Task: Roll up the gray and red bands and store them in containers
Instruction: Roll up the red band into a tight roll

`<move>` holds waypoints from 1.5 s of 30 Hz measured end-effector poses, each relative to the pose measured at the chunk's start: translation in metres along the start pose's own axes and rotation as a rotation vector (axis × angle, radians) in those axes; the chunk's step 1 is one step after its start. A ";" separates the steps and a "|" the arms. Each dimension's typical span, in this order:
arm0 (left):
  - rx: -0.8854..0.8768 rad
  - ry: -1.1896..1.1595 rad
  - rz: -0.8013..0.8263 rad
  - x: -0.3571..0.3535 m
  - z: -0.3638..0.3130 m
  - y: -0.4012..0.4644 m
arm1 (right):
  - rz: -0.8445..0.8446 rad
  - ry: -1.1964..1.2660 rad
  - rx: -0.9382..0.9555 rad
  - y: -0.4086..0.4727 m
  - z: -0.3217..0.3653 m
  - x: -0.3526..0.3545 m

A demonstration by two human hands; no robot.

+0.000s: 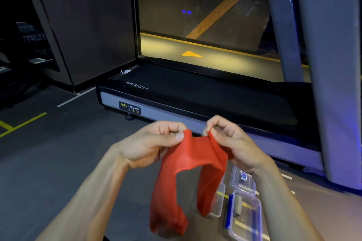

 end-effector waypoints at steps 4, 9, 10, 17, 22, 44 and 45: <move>0.019 0.041 -0.008 0.001 0.002 0.001 | -0.010 -0.006 -0.025 0.001 0.001 -0.001; 0.024 0.070 -0.058 0.004 0.004 0.000 | 0.015 0.124 0.020 0.000 0.004 -0.015; 0.032 0.082 -0.056 0.004 0.006 0.001 | 0.020 0.140 0.031 0.002 0.006 -0.022; 0.055 0.216 -0.158 0.011 0.011 0.006 | 0.070 -0.269 0.059 0.009 0.001 -0.048; 0.058 0.354 -0.220 0.012 0.011 0.005 | 0.090 -0.470 0.028 0.008 0.003 -0.033; 0.020 0.465 -0.223 0.008 0.013 0.007 | -0.099 0.410 0.119 0.004 0.022 -0.005; 0.021 0.453 -0.217 0.008 0.013 0.006 | -0.095 0.412 0.115 0.004 0.024 -0.006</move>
Point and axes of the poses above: each hand's wrist, its own y-axis towards the middle knuckle, its own x-axis out of the back of the hand, z = x × y, the point moved 5 cm from there along y, towards the middle knuckle, and after that the axes turned 3 degrees about x, right-handed, at the moved point
